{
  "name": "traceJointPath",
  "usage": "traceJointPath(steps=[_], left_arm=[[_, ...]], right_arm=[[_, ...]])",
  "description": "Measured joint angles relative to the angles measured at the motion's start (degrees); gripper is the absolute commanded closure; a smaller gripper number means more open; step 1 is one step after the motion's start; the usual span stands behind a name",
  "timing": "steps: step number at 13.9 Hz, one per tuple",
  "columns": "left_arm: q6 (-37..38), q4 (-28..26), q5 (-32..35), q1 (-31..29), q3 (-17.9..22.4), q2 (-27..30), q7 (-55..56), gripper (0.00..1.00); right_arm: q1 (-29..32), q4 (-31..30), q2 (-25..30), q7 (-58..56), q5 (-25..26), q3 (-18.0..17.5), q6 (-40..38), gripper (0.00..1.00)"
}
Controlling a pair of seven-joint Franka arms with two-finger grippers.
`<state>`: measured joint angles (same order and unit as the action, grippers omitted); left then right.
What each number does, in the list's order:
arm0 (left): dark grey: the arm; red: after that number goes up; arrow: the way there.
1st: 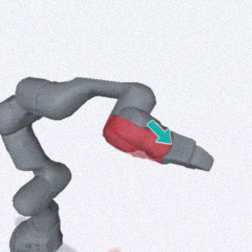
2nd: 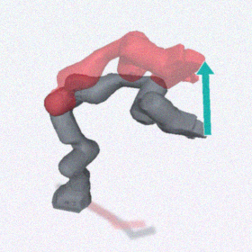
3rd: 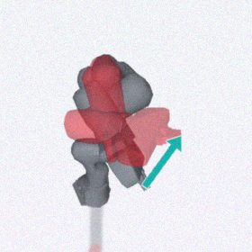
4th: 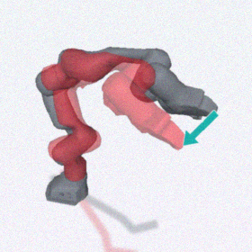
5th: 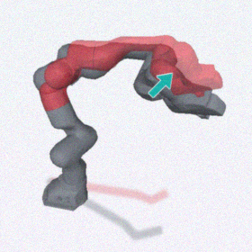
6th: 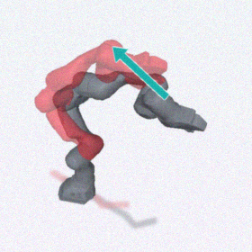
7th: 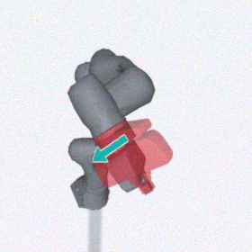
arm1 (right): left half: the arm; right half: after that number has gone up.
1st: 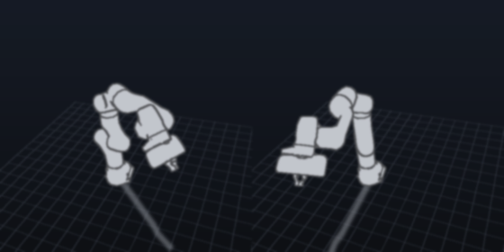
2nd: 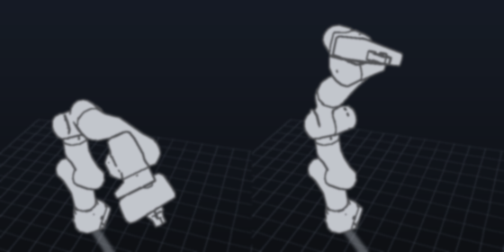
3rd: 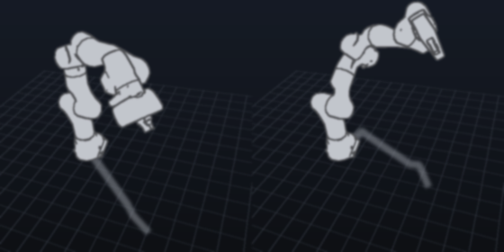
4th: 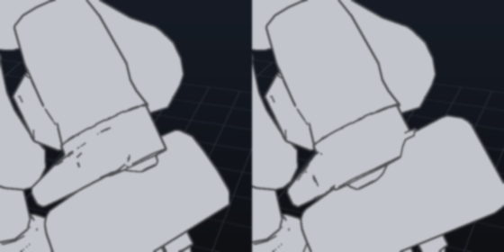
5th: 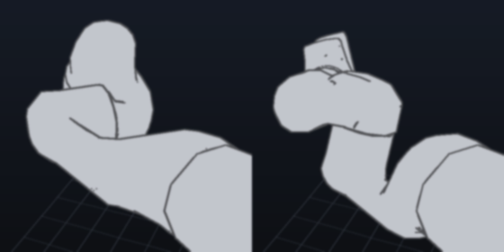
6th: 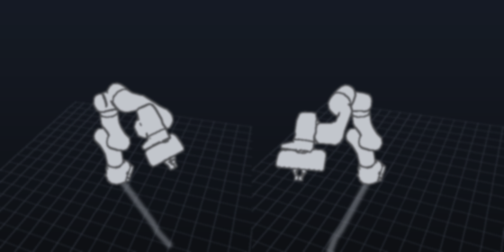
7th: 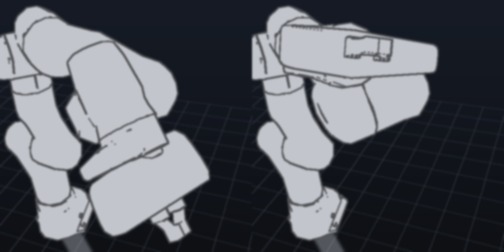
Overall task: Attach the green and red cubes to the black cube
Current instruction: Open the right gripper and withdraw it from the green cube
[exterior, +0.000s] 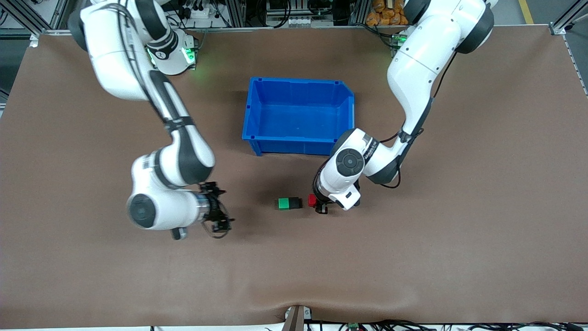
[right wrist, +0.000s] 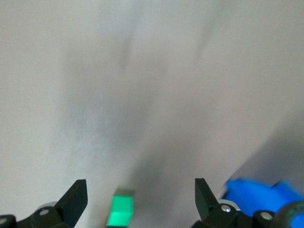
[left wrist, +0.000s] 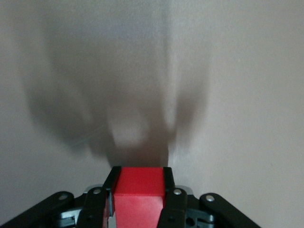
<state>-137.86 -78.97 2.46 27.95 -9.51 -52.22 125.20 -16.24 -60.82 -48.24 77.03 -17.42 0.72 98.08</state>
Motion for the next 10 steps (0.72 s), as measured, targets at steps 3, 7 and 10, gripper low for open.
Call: traceJointPath(steps=[3, 7, 10], left_arm=[[0.1, 1.8, 0.0, 2.3, 2.2, -0.9, 2.1, 1.00], [0.1, 3.8, 0.0, 2.3, 2.2, -1.8, 3.2, 1.00], [0.1, 5.7, -0.1, 2.4, 2.2, -3.0, 3.8, 1.00]], right_arm=[[3.9, 1.2, 2.4, -12.5, 4.5, 0.0, -6.4, 0.00], [6.8, 1.6, 6.7, -29.4, 9.3, 0.0, -12.3, 0.00], [9.3, 1.8, 10.2, -39.0, 10.7, 0.1, -15.6, 0.00]])
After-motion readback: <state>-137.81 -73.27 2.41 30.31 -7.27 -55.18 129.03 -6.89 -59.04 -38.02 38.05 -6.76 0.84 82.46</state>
